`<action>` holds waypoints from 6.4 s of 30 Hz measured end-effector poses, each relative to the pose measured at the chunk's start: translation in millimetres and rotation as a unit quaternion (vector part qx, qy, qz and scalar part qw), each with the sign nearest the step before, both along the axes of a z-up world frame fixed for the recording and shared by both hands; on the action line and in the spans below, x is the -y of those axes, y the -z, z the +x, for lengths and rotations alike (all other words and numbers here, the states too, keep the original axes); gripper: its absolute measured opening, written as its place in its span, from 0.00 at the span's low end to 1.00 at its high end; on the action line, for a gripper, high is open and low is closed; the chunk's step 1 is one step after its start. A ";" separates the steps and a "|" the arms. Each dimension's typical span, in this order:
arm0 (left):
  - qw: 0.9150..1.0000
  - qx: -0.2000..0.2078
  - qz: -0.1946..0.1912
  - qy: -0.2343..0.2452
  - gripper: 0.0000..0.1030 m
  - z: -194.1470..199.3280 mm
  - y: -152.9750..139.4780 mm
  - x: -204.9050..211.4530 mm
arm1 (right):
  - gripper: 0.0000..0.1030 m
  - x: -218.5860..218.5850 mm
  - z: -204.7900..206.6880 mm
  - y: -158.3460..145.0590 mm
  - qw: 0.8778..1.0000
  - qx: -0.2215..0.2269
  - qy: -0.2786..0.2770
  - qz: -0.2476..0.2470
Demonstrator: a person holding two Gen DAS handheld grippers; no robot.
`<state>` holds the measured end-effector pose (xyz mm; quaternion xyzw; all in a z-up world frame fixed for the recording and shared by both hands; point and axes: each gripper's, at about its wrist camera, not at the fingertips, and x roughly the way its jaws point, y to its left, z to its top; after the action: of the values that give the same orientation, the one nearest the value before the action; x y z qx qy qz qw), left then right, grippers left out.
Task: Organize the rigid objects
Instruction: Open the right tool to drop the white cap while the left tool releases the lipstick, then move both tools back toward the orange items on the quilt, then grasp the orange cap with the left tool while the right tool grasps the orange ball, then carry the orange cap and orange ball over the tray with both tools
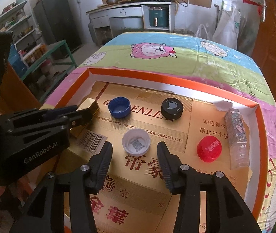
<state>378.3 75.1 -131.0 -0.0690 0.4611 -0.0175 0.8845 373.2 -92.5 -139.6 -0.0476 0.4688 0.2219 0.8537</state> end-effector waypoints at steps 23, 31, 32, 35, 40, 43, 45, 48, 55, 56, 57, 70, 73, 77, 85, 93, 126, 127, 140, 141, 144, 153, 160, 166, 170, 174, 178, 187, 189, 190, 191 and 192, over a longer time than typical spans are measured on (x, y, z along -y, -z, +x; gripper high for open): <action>0.999 0.045 -0.011 0.002 0.26 -37.4 -42.8 -2.8 | 0.48 11.8 -34.5 -32.1 1.000 0.023 0.011 0.005; 0.998 0.055 -0.013 0.002 0.26 -56.8 -57.3 -0.4 | 0.48 22.8 -56.4 -41.7 0.999 0.028 0.024 0.004; 0.998 0.056 -0.013 0.003 0.26 -59.5 -58.1 -0.1 | 0.48 24.7 -60.1 -43.9 0.999 0.029 0.027 0.004; 0.998 0.059 -0.014 0.004 0.26 -68.0 -62.3 1.2 | 0.48 29.2 -69.4 -49.1 0.999 0.033 0.032 0.003; 0.998 0.065 -0.016 0.007 0.26 -84.2 -70.3 3.2 | 0.48 34.5 -84.8 -56.5 0.998 0.039 0.039 0.000; 0.998 0.068 -0.016 0.008 0.26 -94.2 -74.6 3.9 | 0.48 36.8 -95.2 -61.4 0.998 0.043 0.041 -0.002; 0.997 0.069 -0.017 0.009 0.26 -102.1 -77.1 4.6 | 0.48 37.8 -101.9 -64.1 0.998 0.045 0.043 -0.003; 0.997 0.071 -0.017 0.011 0.26 -112.9 -80.1 5.7 | 0.48 39.2 -112.1 -67.1 0.998 0.047 0.044 -0.004; 0.997 0.074 -0.018 0.014 0.26 -133.4 -83.3 5.7 | 0.48 41.4 -134.0 -71.6 0.997 0.052 0.050 -0.007; 0.997 0.075 -0.019 0.014 0.26 -137.0 -83.9 5.7 | 0.48 42.1 -138.3 -72.6 0.997 0.053 0.052 -0.007; 0.997 0.076 -0.020 0.015 0.26 -140.7 -84.6 6.0 | 0.48 42.6 -141.2 -73.2 0.997 0.054 0.053 -0.007; 0.996 0.077 -0.029 0.036 0.26 -184.8 -76.3 16.3 | 0.48 46.9 -184.3 -68.6 0.997 0.048 0.061 -0.009; 0.996 0.078 -0.031 0.042 0.26 -196.2 -72.2 19.2 | 0.48 49.8 -192.8 -65.5 0.997 0.046 0.065 -0.009; 0.995 0.080 -0.034 0.054 0.26 -210.7 -65.3 25.2 | 0.48 53.1 -202.7 -59.8 0.997 0.040 0.070 -0.010; 0.989 0.098 -0.028 0.105 0.26 -249.1 -39.4 51.9 | 0.48 53.9 -219.1 -46.9 0.997 0.029 0.074 -0.016; 0.982 0.092 -0.003 0.162 0.26 -273.4 -5.8 81.0 | 0.48 60.4 -228.5 -34.6 0.996 0.016 0.084 -0.019; 0.982 0.100 0.015 0.159 0.29 -273.2 17.4 75.7 | 0.48 60.7 -239.4 -9.9 0.997 -0.014 0.072 -0.009; 0.983 0.100 0.014 0.156 0.29 -274.2 17.6 74.1 | 0.48 58.7 -240.8 -9.2 0.998 -0.016 0.065 -0.004; 0.988 0.109 0.011 0.105 0.30 -277.0 6.7 40.7 | 0.48 26.8 -240.5 3.7 0.999 -0.018 0.032 -0.016; 0.989 0.109 0.010 0.102 0.30 -277.3 6.4 38.0 | 0.48 26.4 -240.6 4.0 0.999 -0.017 0.033 -0.018; 0.989 0.109 0.007 0.095 0.30 -275.3 6.2 32.8 | 0.35 27.8 -239.9 4.3 0.999 -0.015 0.040 -0.023; 0.990 0.110 0.002 0.089 0.30 -275.2 3.0 29.4 | 0.29 38.9 -244.3 -4.5 0.998 -0.010 0.052 -0.014; 0.989 0.115 0.006 0.088 0.30 -277.1 -1.0 31.1 | 0.29 43.5 -246.5 -10.0 0.998 -0.006 0.056 -0.009; 0.989 0.118 0.006 0.088 0.30 -275.7 -5.4 31.7 | 0.29 46.7 -247.6 -15.1 0.998 0.000 0.059 -0.004; 0.989 0.120 0.007 0.089 0.30 -272.5 -8.8 33.3 | 0.29 48.8 -246.7 -18.6 0.998 0.004 0.061 -0.001; 0.989 0.121 0.010 0.089 0.30 -268.0 -11.8 34.8 | 0.29 50.7 -245.6 -20.8 0.998 0.006 0.061 0.002; 0.988 0.123 0.011 0.089 0.30 -264.6 -14.1 35.8 | 0.29 53.0 -243.7 -24.9 0.998 0.009 0.060 0.004; 0.988 0.126 0.013 0.093 0.30 -249.3 -23.2 40.5 | 0.29 57.8 -233.1 -32.7 0.998 0.015 0.060 0.009; 0.988 0.125 0.013 0.094 0.30 -246.1 -24.1 42.0 | 0.29 59.0 -230.2 -33.0 0.998 0.015 0.061 0.010; 0.988 0.125 0.013 0.095 0.30 -245.0 -24.6 42.5 | 0.29 60.1 -228.7 -33.2 0.998 0.014 0.062 0.011; 0.987 0.125 0.013 0.095 0.30 -243.1 -25.1 43.5 | 0.29 61.5 -227.1 -33.4 0.998 0.014 0.063 0.012; 0.987 0.125 0.013 0.096 0.30 -241.7 -25.4 44.2 | 0.29 62.8 -225.9 -33.6 0.998 0.014 0.064 0.012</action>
<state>136.5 30.9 -105.6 -0.0099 0.3515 -0.1046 0.9303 147.3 -155.3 -106.0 -0.0101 0.4558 0.1718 0.8733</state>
